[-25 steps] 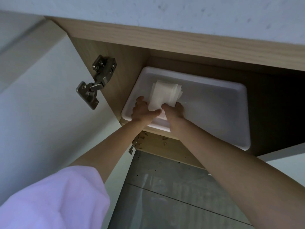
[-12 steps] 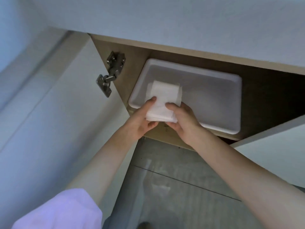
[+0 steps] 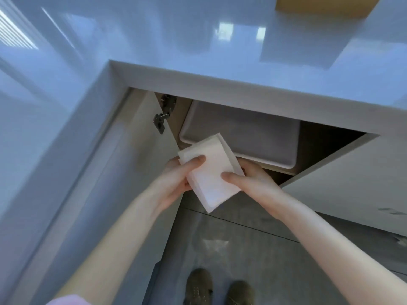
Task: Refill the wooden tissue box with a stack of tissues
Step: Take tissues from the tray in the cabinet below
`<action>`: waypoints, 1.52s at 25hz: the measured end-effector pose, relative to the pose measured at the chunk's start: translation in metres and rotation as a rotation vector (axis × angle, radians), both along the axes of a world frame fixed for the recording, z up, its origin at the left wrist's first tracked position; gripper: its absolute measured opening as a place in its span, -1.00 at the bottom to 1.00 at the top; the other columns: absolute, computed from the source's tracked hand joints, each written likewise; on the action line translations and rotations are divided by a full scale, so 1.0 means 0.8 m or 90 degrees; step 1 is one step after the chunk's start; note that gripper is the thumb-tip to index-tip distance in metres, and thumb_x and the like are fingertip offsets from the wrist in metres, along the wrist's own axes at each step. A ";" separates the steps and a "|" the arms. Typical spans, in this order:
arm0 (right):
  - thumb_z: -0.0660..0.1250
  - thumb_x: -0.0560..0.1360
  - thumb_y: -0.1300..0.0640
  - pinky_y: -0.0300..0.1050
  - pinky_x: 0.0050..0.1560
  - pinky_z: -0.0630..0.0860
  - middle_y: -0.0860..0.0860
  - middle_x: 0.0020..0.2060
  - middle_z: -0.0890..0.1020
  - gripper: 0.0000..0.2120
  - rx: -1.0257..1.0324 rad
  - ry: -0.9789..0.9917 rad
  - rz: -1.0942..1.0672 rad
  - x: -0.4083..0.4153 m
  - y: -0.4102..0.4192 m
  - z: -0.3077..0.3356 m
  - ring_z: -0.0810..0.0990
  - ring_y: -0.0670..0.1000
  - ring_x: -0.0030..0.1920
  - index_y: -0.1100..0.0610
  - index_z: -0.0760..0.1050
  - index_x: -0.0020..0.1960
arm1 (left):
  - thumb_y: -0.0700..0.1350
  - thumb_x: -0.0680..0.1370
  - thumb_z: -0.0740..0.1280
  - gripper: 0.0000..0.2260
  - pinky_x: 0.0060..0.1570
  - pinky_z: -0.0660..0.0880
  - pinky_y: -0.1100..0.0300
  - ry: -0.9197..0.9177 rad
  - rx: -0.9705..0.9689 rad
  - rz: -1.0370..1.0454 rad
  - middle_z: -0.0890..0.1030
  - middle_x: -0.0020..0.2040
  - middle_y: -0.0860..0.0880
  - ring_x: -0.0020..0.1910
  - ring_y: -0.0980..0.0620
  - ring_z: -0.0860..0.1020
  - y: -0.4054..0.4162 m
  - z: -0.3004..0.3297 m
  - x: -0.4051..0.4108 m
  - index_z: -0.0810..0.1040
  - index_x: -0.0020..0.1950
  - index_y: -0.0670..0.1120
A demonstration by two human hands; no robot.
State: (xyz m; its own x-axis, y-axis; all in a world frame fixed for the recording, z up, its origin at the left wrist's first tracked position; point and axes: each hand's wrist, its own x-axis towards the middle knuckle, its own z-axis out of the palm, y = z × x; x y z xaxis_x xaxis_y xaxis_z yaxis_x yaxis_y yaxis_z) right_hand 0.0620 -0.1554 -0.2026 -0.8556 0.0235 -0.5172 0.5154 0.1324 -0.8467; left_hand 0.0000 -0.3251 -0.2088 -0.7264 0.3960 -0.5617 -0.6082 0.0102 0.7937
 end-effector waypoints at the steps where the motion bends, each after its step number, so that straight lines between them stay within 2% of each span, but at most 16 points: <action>1: 0.29 0.50 0.09 -0.36 -0.18 0.41 -0.19 -0.06 0.57 -0.77 0.011 -0.006 0.021 0.005 0.002 0.010 0.50 -0.26 -0.08 -0.09 0.42 0.14 | 0.00 0.24 0.43 -0.63 -0.27 0.59 0.23 0.009 -0.023 -0.003 0.71 -0.14 0.03 -0.10 0.04 0.66 -0.005 0.010 0.006 0.54 0.01 -0.03; 4: 0.29 0.50 0.09 -0.36 -0.20 0.43 -0.24 -0.10 0.56 -0.80 0.021 -0.008 0.039 0.019 0.004 0.045 0.53 -0.24 -0.09 -0.07 0.42 0.11 | -0.02 0.24 0.43 -0.67 -0.33 0.59 0.27 0.019 -0.018 0.016 0.72 -0.21 0.07 -0.19 0.11 0.68 -0.008 0.039 0.028 0.56 -0.03 -0.03; 7: 0.33 0.48 0.09 -0.06 0.12 0.56 0.00 0.10 0.61 -0.67 -0.032 -0.019 -0.042 0.031 0.003 0.075 0.60 0.00 0.08 0.09 0.42 0.22 | -0.03 0.27 0.41 -0.65 -0.34 0.59 0.25 0.007 0.015 0.054 0.72 -0.18 0.04 -0.20 0.11 0.68 -0.007 0.073 0.048 0.55 0.03 -0.06; 9: 0.35 0.47 0.08 0.01 0.18 0.55 0.07 0.16 0.61 -0.62 -0.139 -0.043 -0.113 0.041 0.003 0.086 0.61 0.06 0.12 0.17 0.41 0.25 | -0.03 0.30 0.40 -0.56 -0.28 0.61 0.20 -0.006 0.045 0.082 0.69 -0.04 -0.04 -0.12 0.06 0.66 -0.006 0.090 0.060 0.52 0.15 -0.09; 12: 0.32 0.49 0.07 -0.14 0.05 0.61 0.05 0.11 0.67 -0.71 -0.289 -0.067 -0.131 0.062 0.000 0.109 0.66 0.01 0.07 0.12 0.49 0.18 | -0.06 0.35 0.37 -0.55 -0.25 0.62 0.18 -0.007 0.096 0.110 0.65 0.04 -0.08 -0.08 0.04 0.65 -0.004 0.123 0.077 0.48 0.23 -0.11; 15: 0.33 0.49 0.06 -0.10 0.07 0.60 0.04 0.10 0.68 -0.70 -0.309 -0.066 -0.131 0.074 0.002 0.131 0.67 0.02 0.07 0.14 0.51 0.18 | -0.08 0.38 0.35 -0.54 -0.22 0.62 0.16 0.000 0.124 0.112 0.63 0.07 -0.11 -0.06 0.02 0.64 0.000 0.150 0.086 0.45 0.26 -0.13; 18: 0.33 0.48 0.05 -0.17 -0.05 0.65 0.05 0.03 0.71 -0.68 -0.341 -0.090 -0.159 0.079 0.008 0.153 0.69 0.01 0.00 0.19 0.51 0.17 | -0.09 0.39 0.34 -0.51 -0.12 0.63 0.13 0.001 0.145 0.102 0.57 0.20 -0.16 0.09 -0.07 0.59 0.001 0.172 0.092 0.40 0.31 -0.14; 21: 0.30 0.50 0.01 -0.22 -0.13 0.63 0.02 -0.02 0.72 -0.71 -0.373 -0.122 -0.141 0.085 0.012 0.176 0.70 -0.02 -0.05 0.15 0.53 0.15 | -0.10 0.40 0.33 -0.50 -0.08 0.63 0.12 -0.003 0.166 0.086 0.55 0.23 -0.17 0.13 -0.09 0.56 0.003 0.191 0.098 0.38 0.33 -0.15; 24: 0.31 0.50 0.11 -0.22 -0.09 0.63 0.02 0.05 0.70 -0.70 -0.334 -0.062 -0.172 0.093 0.010 0.190 0.69 -0.01 0.01 0.16 0.49 0.21 | -0.08 0.38 0.34 -0.49 -0.09 0.63 0.11 0.015 0.132 0.057 0.56 0.19 -0.18 0.09 -0.08 0.58 0.000 0.208 0.103 0.39 0.30 -0.18; 28: 0.35 0.46 0.26 -0.18 -0.05 0.61 0.01 0.00 0.70 -0.70 -0.281 -0.001 -0.247 0.099 0.007 0.212 0.68 0.01 0.01 0.16 0.45 0.18 | -0.04 0.34 0.38 -0.49 -0.12 0.63 0.13 0.050 0.079 0.015 0.58 0.16 -0.14 0.05 -0.04 0.60 -0.009 0.228 0.106 0.42 0.25 -0.16; 31: 0.36 0.45 0.28 -0.13 0.01 0.58 0.02 0.02 0.68 -0.71 -0.209 0.030 -0.257 0.102 0.005 0.234 0.67 0.01 0.02 0.14 0.47 0.15 | 0.00 0.39 0.38 -0.65 -0.23 0.59 0.29 0.117 -0.031 -0.010 0.62 0.07 -0.06 -0.05 0.08 0.63 -0.013 0.243 0.106 0.47 0.13 -0.07; 34: 0.37 0.44 0.25 -0.15 0.02 0.58 -0.05 -0.03 0.69 -0.77 -0.132 0.055 -0.243 0.108 0.006 0.255 0.67 -0.04 -0.02 0.06 0.50 0.06 | 0.00 0.48 0.33 -0.78 -0.37 0.51 0.43 0.179 -0.104 -0.014 0.67 -0.03 0.06 -0.17 0.22 0.65 -0.017 0.259 0.101 0.50 0.09 -0.01; 36: 0.36 0.45 0.23 -0.20 0.00 0.59 -0.08 -0.06 0.70 -0.81 -0.097 0.068 -0.242 0.112 0.006 0.270 0.68 -0.09 -0.07 0.03 0.50 0.03 | -0.02 0.49 0.33 -0.79 -0.35 0.53 0.40 0.189 -0.109 -0.022 0.67 -0.03 0.06 -0.13 0.17 0.65 -0.021 0.273 0.097 0.50 0.10 -0.03; 38: 0.35 0.47 0.21 -0.33 -0.11 0.61 -0.12 -0.09 0.70 -0.84 -0.073 0.083 -0.235 0.115 0.007 0.282 0.68 -0.17 -0.14 0.00 0.52 0.00 | -0.04 0.49 0.34 -0.77 -0.30 0.59 0.32 0.204 -0.112 -0.044 0.64 0.02 0.02 -0.03 0.06 0.63 -0.022 0.285 0.093 0.49 0.11 -0.07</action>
